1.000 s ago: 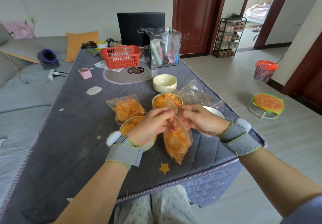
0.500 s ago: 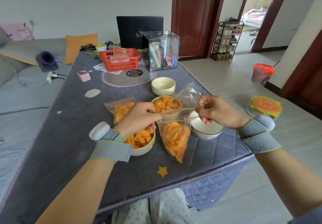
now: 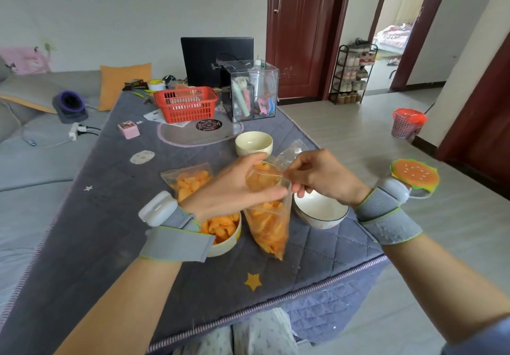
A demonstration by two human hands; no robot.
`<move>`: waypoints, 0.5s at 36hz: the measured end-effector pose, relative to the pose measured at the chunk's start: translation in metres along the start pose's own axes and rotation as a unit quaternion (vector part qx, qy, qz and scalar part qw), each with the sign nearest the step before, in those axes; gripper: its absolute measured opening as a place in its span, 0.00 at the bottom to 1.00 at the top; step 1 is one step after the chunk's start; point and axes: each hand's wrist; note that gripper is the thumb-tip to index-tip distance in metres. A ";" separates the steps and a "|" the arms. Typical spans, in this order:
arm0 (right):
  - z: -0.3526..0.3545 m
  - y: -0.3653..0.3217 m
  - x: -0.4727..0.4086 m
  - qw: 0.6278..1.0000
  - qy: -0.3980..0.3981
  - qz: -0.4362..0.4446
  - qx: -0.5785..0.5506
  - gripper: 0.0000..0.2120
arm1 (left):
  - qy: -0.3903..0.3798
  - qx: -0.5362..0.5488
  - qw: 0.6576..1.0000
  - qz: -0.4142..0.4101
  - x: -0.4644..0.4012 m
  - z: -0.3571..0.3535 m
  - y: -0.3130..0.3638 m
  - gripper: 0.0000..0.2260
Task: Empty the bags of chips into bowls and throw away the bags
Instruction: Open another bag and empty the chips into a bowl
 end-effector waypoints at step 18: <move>0.017 0.019 0.016 0.977 0.081 -0.055 -0.189 0.08 | 0.120 -0.197 0.968 -0.096 -0.024 -0.040 0.003 0.13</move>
Point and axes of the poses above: each hand's wrist, its own x-axis away from the middle knuckle, its own z-axis out of the back of the hand, y = z × x, and after that the axes turned 9 degrees about x, right-handed
